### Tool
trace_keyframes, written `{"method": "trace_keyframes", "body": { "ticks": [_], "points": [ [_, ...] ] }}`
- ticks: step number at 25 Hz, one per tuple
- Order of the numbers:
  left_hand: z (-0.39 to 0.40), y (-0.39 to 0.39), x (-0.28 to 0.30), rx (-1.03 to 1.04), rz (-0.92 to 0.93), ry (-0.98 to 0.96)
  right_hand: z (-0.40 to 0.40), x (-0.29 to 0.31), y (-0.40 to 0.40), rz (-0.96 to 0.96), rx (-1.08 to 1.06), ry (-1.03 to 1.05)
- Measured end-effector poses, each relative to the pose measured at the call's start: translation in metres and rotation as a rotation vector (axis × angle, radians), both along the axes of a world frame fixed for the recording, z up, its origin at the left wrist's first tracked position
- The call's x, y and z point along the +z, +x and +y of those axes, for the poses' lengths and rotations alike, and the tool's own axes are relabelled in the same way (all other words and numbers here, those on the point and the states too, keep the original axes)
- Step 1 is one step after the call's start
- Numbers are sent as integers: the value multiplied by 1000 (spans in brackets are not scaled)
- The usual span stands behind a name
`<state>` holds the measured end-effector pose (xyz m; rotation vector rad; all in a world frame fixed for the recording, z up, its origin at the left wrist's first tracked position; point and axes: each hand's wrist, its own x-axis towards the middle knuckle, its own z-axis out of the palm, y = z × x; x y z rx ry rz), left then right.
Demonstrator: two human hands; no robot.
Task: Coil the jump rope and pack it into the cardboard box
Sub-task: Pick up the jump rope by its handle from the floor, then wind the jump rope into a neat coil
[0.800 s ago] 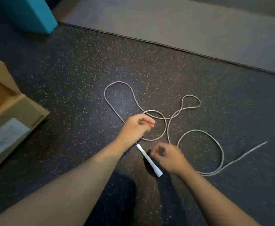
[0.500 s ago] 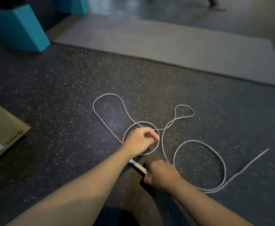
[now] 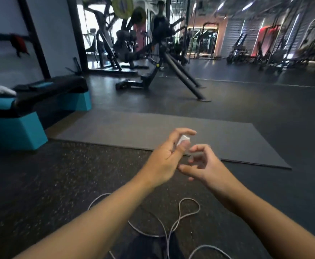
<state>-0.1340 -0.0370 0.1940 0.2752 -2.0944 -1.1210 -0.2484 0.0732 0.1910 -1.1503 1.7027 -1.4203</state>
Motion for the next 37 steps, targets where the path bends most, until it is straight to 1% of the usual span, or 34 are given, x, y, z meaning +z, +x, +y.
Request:
{"method": "trace_keyframes", "body": {
  "ticks": [2, 3, 4, 5, 6, 7, 8, 9, 10, 11, 12, 13, 14, 15, 16, 20, 21, 22, 23, 24, 26, 27, 28, 30, 33, 35, 37],
  "points": [
    [3, -6, 32, -66, 76, 85, -2, -3, 10, 30, 168, 55],
    [1, -8, 44, -78, 108, 132, -3, -3, 14, 13, 238, 48],
    [-2, -5, 55, -57, 135, 155, -5, -1, 17, -27, 278, 8],
    [-9, 1, 65, 6, 148, 151, -8, 4, 17, -60, 288, -43],
    [-18, 10, 74, 103, 134, 96, -10, 10, 15, -72, 270, -86],
    [-29, 20, 82, 205, 87, -61, -11, 14, 10, -55, 236, -114],
    [-37, 30, 90, 285, -6, -331, -13, 20, 5, -10, 200, -126],
    [-43, 37, 95, 315, -126, -642, -14, 24, -1, 57, 167, -126],
    [-42, 39, 101, 300, -260, -918, -15, 29, -5, 136, 139, -127],
    [-40, 36, 107, 265, -388, -1119, -16, 32, -9, 214, 117, -136],
    [-35, 33, 113, 237, -514, -1252, -17, 37, -12, 274, 104, -157],
    [-36, 29, 118, 219, -599, -1360, -17, 40, -13, 297, 93, -181],
    [-39, 27, 123, 204, -661, -1437, -16, 44, -16, 281, 88, -196],
    [-46, 29, 130, 192, -705, -1458, -15, 48, -20, 249, 91, -196],
    [-54, 34, 137, 189, -753, -1437, -12, 51, -27, 233, 98, -173],
    [-87, 62, 153, 192, -830, -1228, 7, 57, -56, 333, 54, -24],
    [-91, 65, 147, 216, -843, -1171, 9, 56, -58, 313, 32, -20],
    [-91, 66, 139, 240, -844, -1075, 9, 54, -57, 272, 21, -34],
    [-87, 62, 128, 245, -809, -920, 6, 53, -54, 205, 18, -68],
    [-80, 56, 116, 218, -710, -691, 2, 52, -49, 113, 23, -113],
    [-58, 40, 96, 137, -394, -115, -10, 55, -35, -58, 56, -202],
    [-47, 32, 90, 116, -225, 133, -16, 57, -29, -96, 65, -224],
    [-38, 24, 84, 114, -80, 321, -21, 59, -23, -97, 62, -231],
    [-22, 10, 79, 116, 120, 539, -29, 60, -14, -59, 51, -231],
    [-7, -5, 85, 76, 337, 787, -34, 53, -7, -15, 59, -228],
    [-3, -10, 94, 83, 433, 872, -34, 47, -4, -6, 115, -215],
    [-6, -10, 100, 93, 511, 919, -32, 44, -1, -42, 181, -195]
  ]
}}
